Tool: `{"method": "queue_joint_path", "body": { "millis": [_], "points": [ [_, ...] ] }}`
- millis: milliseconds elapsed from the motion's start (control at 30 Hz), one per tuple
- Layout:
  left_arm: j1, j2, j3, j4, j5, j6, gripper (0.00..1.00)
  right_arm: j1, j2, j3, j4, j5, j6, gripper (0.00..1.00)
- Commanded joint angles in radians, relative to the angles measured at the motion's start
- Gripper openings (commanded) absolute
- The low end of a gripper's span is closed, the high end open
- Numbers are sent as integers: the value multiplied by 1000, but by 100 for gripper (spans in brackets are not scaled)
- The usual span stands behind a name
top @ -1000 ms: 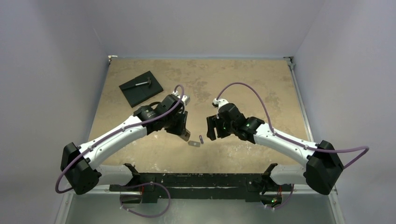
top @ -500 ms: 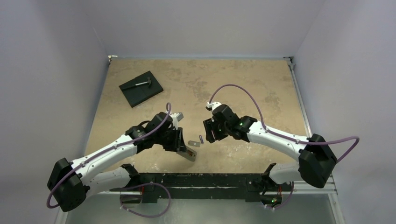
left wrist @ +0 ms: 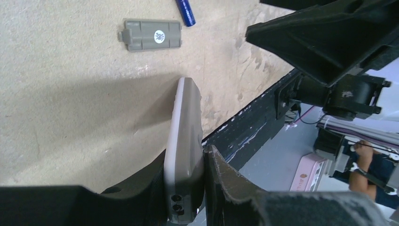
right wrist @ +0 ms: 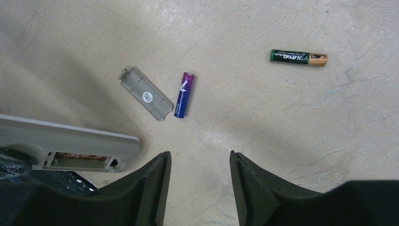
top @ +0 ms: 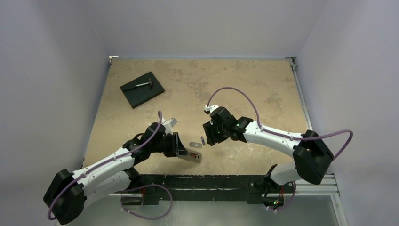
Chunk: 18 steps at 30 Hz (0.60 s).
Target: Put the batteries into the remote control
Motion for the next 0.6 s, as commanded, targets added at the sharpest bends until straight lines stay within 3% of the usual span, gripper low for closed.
{"method": "queue_joint_path", "body": {
  "millis": [0,200,567],
  "points": [
    [13,-33,-68,193,22,-64,0,10,20,48,42,0,-15,55],
    [17,-23,-145,277,27,-76,0,19,73,66,58,2,-8,54],
    [17,47,-154,144,-41,23,22,40,175,114,92,16,33,54]
  ]
}}
